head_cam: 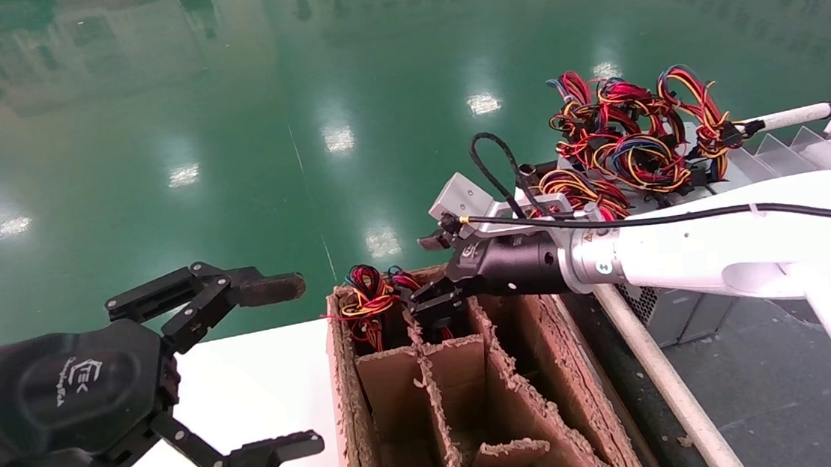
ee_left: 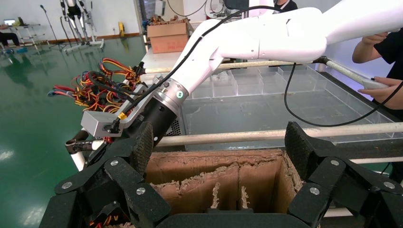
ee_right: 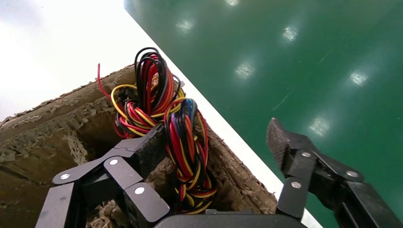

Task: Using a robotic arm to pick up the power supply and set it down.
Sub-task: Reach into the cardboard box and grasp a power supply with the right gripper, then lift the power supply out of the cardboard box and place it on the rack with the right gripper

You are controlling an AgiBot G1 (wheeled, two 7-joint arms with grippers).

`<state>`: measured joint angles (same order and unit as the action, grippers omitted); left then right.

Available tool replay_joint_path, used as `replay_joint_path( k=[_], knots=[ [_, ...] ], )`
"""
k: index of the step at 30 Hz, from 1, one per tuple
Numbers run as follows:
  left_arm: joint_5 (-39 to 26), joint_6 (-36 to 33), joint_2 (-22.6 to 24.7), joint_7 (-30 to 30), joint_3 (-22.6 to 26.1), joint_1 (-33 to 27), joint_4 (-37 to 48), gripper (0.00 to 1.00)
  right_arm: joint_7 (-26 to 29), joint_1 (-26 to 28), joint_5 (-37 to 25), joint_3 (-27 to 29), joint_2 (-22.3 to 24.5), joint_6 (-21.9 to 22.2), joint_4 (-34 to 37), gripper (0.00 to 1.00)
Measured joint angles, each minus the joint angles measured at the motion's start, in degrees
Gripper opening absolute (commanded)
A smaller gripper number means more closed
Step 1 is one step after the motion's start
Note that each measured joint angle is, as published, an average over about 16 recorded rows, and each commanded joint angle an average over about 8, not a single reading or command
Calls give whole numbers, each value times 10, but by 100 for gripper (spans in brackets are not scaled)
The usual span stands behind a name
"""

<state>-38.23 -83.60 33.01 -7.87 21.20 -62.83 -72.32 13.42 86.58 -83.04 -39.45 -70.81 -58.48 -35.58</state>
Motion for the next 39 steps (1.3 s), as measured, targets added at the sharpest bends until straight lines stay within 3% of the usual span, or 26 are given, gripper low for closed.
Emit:
replay_joint_path(
  k=[17, 39],
  knots=[
    [0, 0, 0, 0, 0, 0, 0, 100, 1, -2, -4, -1, 2, 6, 1, 0],
    [0, 0, 0, 0, 0, 0, 0, 100, 17, -15, 25, 12, 39, -29, -53, 0]
  ],
)
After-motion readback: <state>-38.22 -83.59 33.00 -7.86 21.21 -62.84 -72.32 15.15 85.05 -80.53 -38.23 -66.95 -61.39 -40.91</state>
